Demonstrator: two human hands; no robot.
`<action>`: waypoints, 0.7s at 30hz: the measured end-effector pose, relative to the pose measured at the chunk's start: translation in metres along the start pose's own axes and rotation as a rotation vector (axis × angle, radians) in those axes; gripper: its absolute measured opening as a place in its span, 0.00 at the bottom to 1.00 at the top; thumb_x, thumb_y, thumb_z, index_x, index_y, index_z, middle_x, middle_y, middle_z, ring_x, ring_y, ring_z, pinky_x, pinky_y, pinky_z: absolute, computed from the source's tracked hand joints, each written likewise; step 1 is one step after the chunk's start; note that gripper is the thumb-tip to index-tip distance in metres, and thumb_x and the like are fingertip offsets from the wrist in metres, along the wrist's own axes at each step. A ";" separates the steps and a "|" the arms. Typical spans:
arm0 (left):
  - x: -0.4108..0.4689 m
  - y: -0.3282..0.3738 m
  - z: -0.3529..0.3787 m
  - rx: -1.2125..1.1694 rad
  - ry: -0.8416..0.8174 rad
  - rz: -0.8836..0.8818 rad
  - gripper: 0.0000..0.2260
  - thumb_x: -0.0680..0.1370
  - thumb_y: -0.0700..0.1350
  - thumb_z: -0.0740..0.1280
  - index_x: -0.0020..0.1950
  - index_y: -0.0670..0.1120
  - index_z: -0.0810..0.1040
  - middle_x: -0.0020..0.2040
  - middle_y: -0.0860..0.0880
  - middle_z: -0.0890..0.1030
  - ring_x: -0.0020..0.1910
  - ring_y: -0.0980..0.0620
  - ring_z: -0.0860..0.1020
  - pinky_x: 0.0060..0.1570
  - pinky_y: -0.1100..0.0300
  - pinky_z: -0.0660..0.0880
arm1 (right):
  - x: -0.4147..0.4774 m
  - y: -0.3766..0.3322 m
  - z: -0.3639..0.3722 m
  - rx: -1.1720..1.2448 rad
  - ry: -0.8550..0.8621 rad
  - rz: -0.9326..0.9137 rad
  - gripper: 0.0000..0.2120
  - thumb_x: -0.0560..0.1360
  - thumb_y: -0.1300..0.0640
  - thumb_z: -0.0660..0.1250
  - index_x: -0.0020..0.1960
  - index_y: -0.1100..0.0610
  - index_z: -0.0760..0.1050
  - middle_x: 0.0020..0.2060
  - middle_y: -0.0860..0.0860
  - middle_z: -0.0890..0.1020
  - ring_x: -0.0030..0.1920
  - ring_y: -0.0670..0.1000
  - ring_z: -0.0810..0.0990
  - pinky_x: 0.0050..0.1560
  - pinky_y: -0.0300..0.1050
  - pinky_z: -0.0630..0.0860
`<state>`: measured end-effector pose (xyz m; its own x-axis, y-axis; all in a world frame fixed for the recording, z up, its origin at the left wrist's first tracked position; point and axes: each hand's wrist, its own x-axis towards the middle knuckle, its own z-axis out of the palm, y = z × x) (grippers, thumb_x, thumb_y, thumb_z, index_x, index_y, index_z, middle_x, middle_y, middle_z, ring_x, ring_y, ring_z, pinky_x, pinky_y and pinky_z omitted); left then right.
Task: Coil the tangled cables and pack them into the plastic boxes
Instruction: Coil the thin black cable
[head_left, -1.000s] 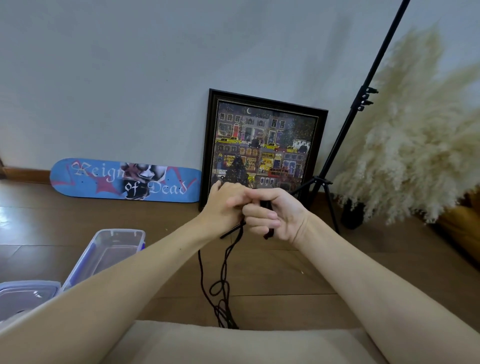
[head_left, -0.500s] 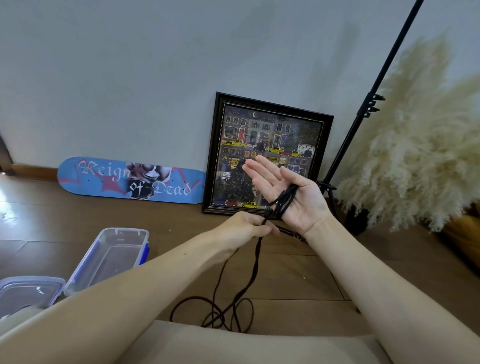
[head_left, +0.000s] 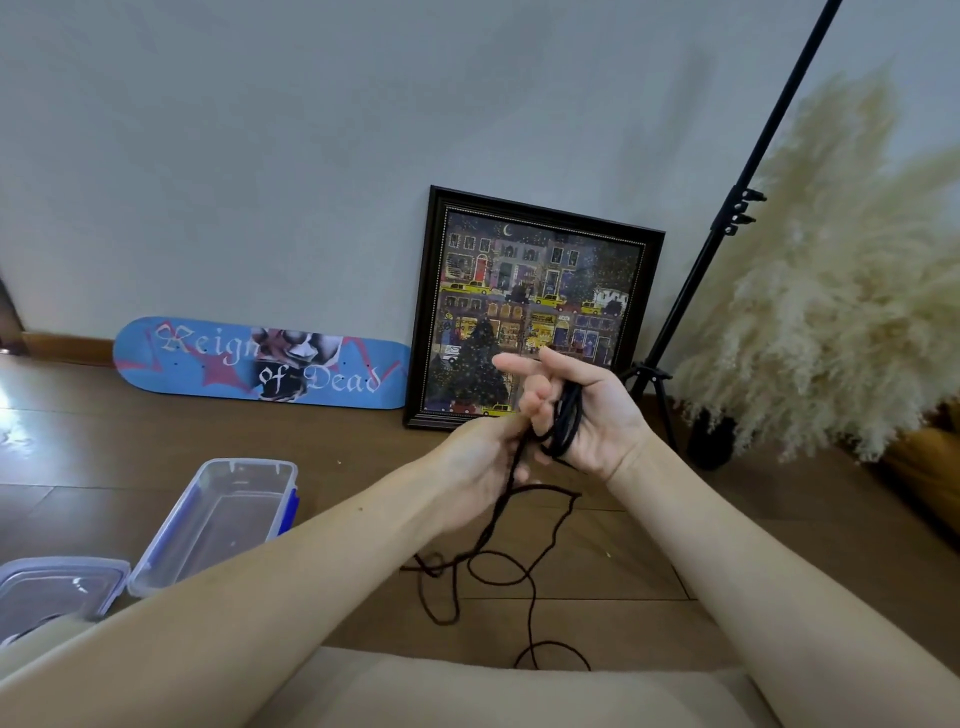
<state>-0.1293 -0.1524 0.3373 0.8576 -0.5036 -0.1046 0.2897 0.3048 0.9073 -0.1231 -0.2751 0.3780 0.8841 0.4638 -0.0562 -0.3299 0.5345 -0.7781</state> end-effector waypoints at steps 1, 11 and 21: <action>0.001 -0.001 -0.001 0.020 -0.006 -0.004 0.09 0.82 0.42 0.57 0.51 0.43 0.77 0.35 0.47 0.73 0.33 0.53 0.67 0.24 0.67 0.65 | -0.001 -0.001 0.000 0.011 -0.021 0.007 0.17 0.68 0.59 0.72 0.49 0.73 0.80 0.22 0.53 0.74 0.23 0.51 0.78 0.22 0.38 0.76; 0.000 -0.002 0.006 -0.012 0.075 0.044 0.08 0.78 0.45 0.64 0.50 0.41 0.79 0.36 0.44 0.73 0.24 0.55 0.64 0.27 0.60 0.71 | 0.001 -0.010 0.006 -0.044 0.175 0.124 0.13 0.73 0.57 0.62 0.35 0.66 0.75 0.18 0.51 0.64 0.20 0.46 0.69 0.19 0.33 0.68; 0.006 0.007 -0.021 0.276 0.182 0.103 0.09 0.82 0.44 0.60 0.43 0.43 0.71 0.32 0.47 0.76 0.20 0.58 0.64 0.27 0.62 0.72 | 0.012 0.011 0.014 -0.170 0.414 -0.056 0.17 0.78 0.49 0.64 0.34 0.56 0.70 0.18 0.47 0.66 0.21 0.45 0.71 0.35 0.42 0.80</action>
<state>-0.1131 -0.1361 0.3344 0.9452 -0.3219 -0.0552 0.0931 0.1036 0.9903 -0.1211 -0.2535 0.3775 0.9684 0.0973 -0.2298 -0.2494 0.4105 -0.8771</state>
